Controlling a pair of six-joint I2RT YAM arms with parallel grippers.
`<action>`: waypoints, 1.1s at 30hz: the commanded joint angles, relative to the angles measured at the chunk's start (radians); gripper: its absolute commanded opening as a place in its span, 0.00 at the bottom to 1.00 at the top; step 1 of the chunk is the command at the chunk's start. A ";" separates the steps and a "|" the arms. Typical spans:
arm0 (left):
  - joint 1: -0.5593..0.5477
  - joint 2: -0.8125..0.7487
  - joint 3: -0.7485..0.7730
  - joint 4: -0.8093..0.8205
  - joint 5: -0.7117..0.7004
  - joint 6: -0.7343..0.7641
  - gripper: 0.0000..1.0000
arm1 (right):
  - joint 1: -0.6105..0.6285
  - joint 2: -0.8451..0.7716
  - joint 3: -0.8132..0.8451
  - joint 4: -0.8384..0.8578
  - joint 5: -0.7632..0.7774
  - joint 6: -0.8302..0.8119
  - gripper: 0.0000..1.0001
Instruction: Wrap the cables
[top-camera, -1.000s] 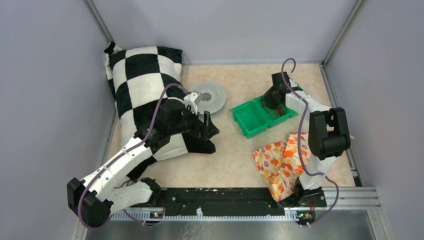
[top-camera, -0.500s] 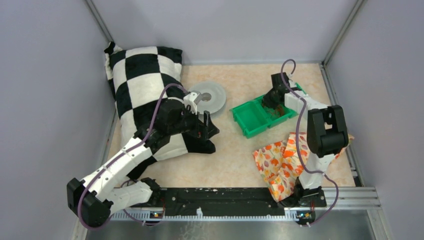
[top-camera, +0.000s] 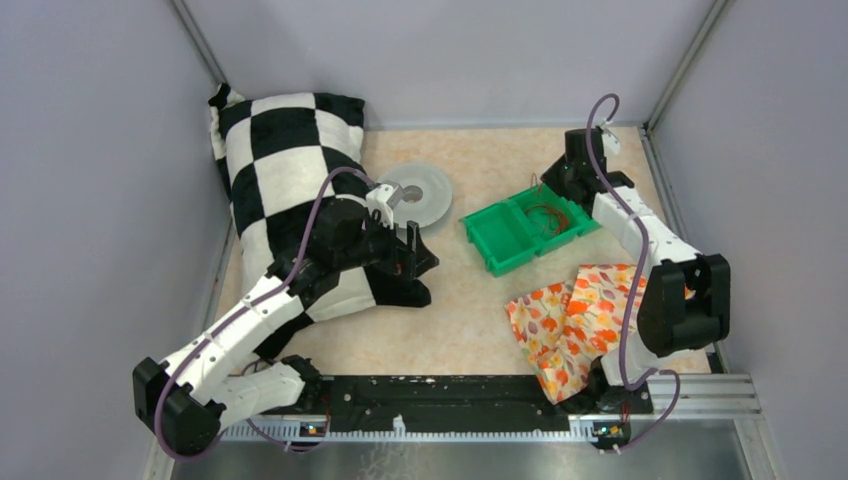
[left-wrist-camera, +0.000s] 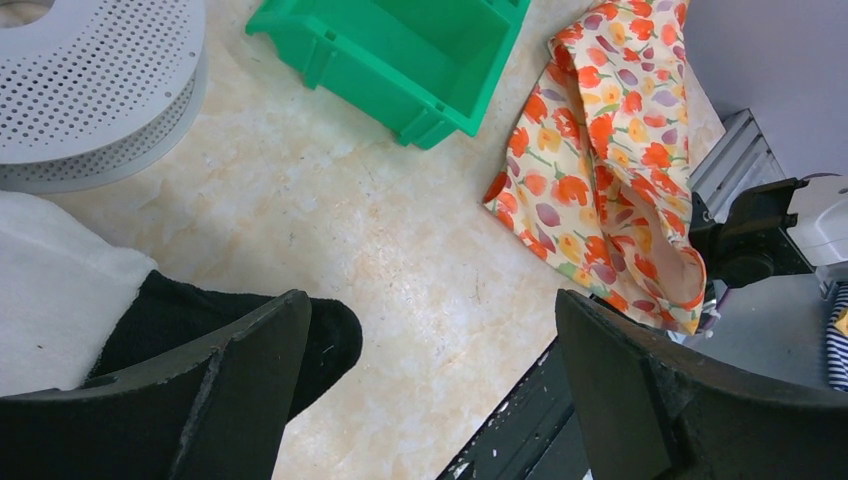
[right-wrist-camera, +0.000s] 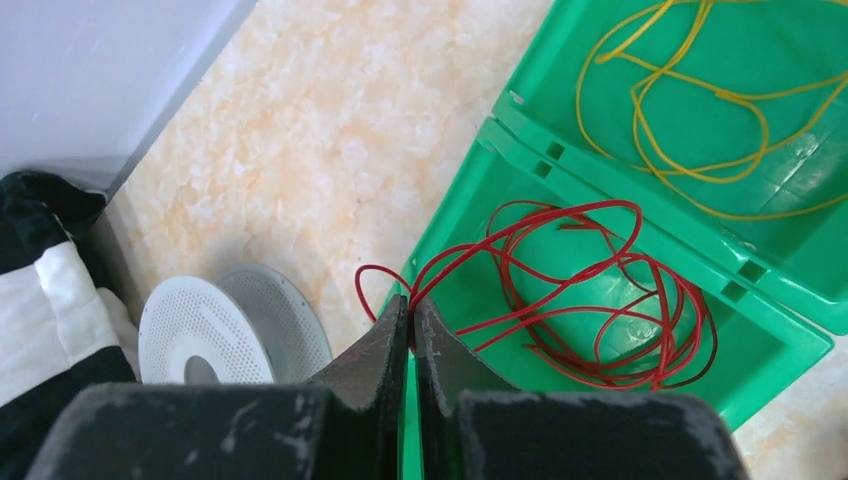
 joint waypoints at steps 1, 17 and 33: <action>-0.002 -0.007 -0.015 0.052 0.021 -0.021 0.99 | -0.008 -0.025 -0.015 -0.009 0.015 -0.060 0.03; -0.001 -0.045 -0.027 0.027 0.005 -0.024 0.98 | -0.015 0.057 -0.009 -0.004 0.005 -0.099 0.28; -0.002 -0.036 -0.033 0.033 0.024 -0.038 0.98 | -0.051 0.121 -0.040 0.089 -0.075 -0.023 0.44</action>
